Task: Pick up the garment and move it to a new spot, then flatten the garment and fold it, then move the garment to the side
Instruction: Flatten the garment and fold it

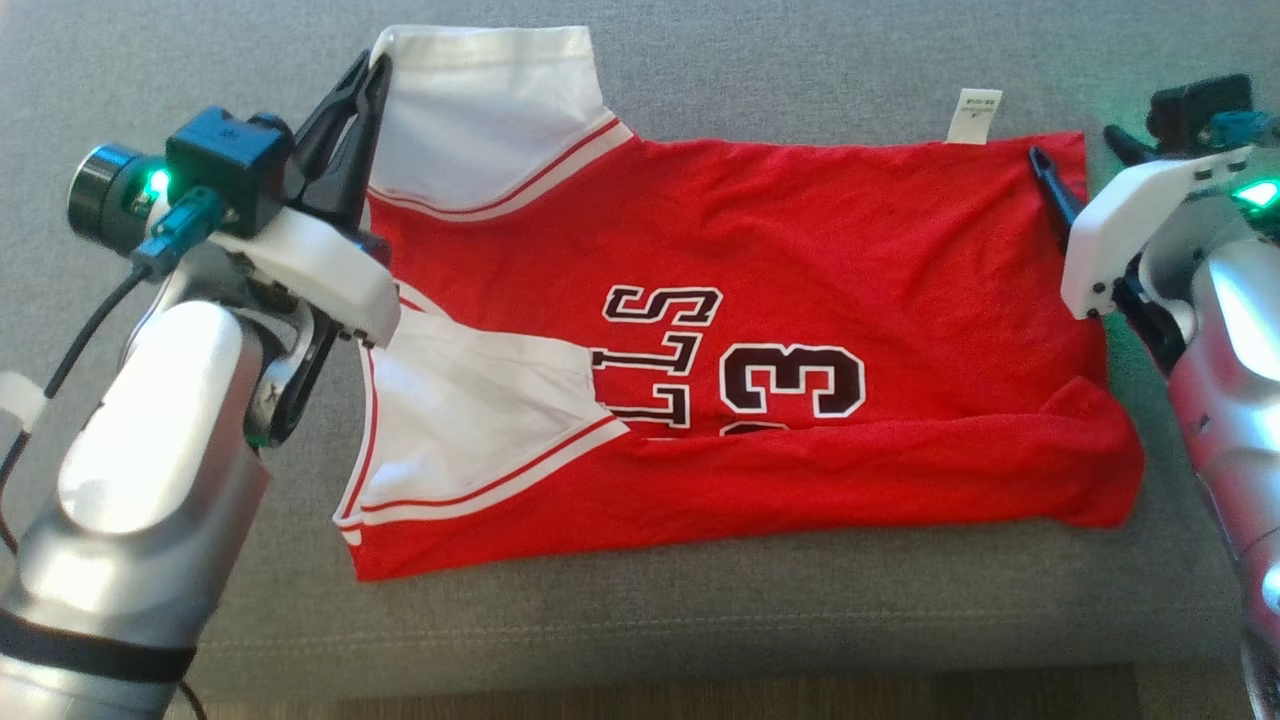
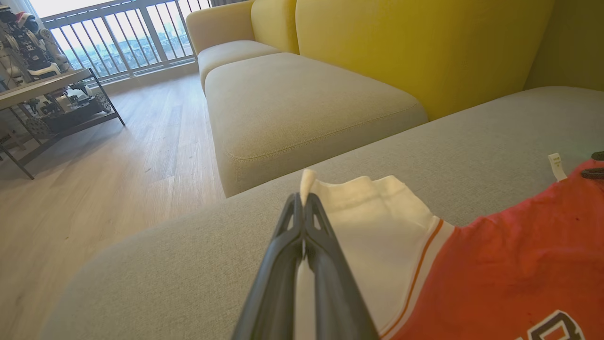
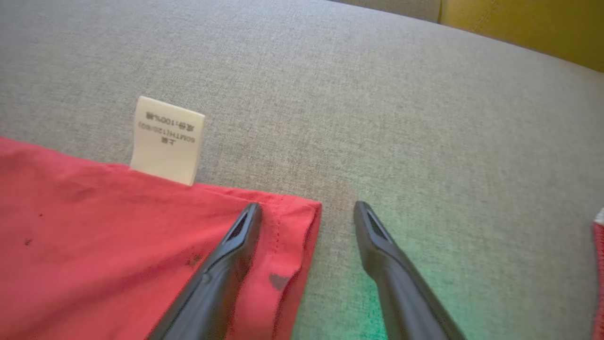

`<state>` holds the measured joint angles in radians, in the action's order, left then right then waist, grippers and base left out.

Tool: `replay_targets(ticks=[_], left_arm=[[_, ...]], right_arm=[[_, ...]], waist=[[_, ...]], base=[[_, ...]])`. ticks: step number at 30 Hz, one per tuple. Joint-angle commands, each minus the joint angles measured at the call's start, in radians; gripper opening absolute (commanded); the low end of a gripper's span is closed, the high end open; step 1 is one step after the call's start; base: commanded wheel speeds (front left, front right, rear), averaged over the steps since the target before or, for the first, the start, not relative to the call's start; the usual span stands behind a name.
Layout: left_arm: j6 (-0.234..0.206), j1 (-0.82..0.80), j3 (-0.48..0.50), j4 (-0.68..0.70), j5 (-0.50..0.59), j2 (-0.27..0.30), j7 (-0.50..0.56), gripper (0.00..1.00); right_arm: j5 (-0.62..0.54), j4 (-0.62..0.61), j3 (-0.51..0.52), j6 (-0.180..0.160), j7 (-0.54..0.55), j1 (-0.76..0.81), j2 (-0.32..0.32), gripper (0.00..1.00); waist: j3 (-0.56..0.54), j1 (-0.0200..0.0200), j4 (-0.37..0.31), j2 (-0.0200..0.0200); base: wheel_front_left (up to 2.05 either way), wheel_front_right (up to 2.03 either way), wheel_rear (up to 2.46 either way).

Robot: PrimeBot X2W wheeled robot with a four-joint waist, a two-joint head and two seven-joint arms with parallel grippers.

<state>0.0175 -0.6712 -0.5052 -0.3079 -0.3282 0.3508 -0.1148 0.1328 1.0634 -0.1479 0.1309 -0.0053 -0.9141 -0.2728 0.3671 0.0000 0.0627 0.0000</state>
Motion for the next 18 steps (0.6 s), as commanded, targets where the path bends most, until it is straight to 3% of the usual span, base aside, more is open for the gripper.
replay_targets(ticks=[1, 2, 12, 18], left_arm=[[-0.007, -0.015, 0.036, 0.033, -0.005, 0.048, 0.002, 0.00], [-0.008, -0.012, 0.035, 0.032, -0.006, 0.049, 0.003, 0.00], [-0.012, 0.047, 0.047, 0.029, -0.060, 0.056, 0.026, 0.00], [-0.015, 0.114, 0.063, 0.040, -0.079, 0.108, 0.036, 0.00]], right_arm=[[0.010, -0.007, -0.031, 0.000, -0.011, -0.016, 0.003, 0.35], [0.015, 0.000, -0.045, 0.000, -0.017, -0.016, 0.002, 0.00], [0.041, 0.014, -0.155, 0.000, -0.176, 0.005, -0.032, 0.00], [0.066, 0.009, -0.186, 0.000, -0.227, 0.046, -0.033, 0.00]], waist=[[-0.006, 0.0000, -0.001, 0.0000], [-0.010, 0.0000, -0.001, 0.0000], [-0.065, 0.0000, -0.009, 0.0000], [-0.108, 0.0000, -0.022, 0.0000]], base=[[0.00, 0.00, 0.00], [0.00, 0.00, 0.00], [0.00, 0.00, 0.00], [0.00, 0.00, 0.00]])
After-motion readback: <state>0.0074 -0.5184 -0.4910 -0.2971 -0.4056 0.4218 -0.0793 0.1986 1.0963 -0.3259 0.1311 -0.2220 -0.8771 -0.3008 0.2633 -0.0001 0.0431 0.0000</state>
